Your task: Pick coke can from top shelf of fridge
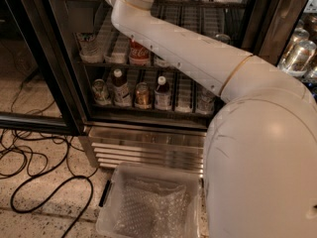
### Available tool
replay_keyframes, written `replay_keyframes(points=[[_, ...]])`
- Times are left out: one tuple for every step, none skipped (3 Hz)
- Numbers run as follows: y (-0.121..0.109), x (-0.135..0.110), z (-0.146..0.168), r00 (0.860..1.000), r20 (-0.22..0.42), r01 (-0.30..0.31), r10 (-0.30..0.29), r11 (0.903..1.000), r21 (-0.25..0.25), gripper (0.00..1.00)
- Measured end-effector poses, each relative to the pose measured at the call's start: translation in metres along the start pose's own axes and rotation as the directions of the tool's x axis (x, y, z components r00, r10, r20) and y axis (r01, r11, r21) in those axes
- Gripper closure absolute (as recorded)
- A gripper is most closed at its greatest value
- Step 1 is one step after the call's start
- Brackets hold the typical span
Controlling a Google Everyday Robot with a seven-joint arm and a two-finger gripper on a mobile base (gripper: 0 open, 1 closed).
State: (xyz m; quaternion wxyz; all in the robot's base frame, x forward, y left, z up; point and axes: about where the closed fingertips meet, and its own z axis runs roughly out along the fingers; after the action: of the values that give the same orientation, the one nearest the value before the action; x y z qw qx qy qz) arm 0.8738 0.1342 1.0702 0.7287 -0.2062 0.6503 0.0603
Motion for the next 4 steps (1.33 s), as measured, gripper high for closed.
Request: replay_keyframes(points=[[0.0032, 0.0026, 0.0006, 1.0, -0.002, 0.001, -0.001, 1.0, -0.005, 0.22], [0.007, 0.0052, 0.0018, 1.0, -0.003, 0.001, -0.001, 0.9999, -0.012, 0.21], [0.0095, 0.0052, 0.0025, 1.0, 0.0, 0.004, -0.004, 0.9998, -0.018, 0.4], [0.0095, 0.0052, 0.0025, 1.0, 0.0, 0.004, -0.004, 0.9998, -0.018, 0.63]])
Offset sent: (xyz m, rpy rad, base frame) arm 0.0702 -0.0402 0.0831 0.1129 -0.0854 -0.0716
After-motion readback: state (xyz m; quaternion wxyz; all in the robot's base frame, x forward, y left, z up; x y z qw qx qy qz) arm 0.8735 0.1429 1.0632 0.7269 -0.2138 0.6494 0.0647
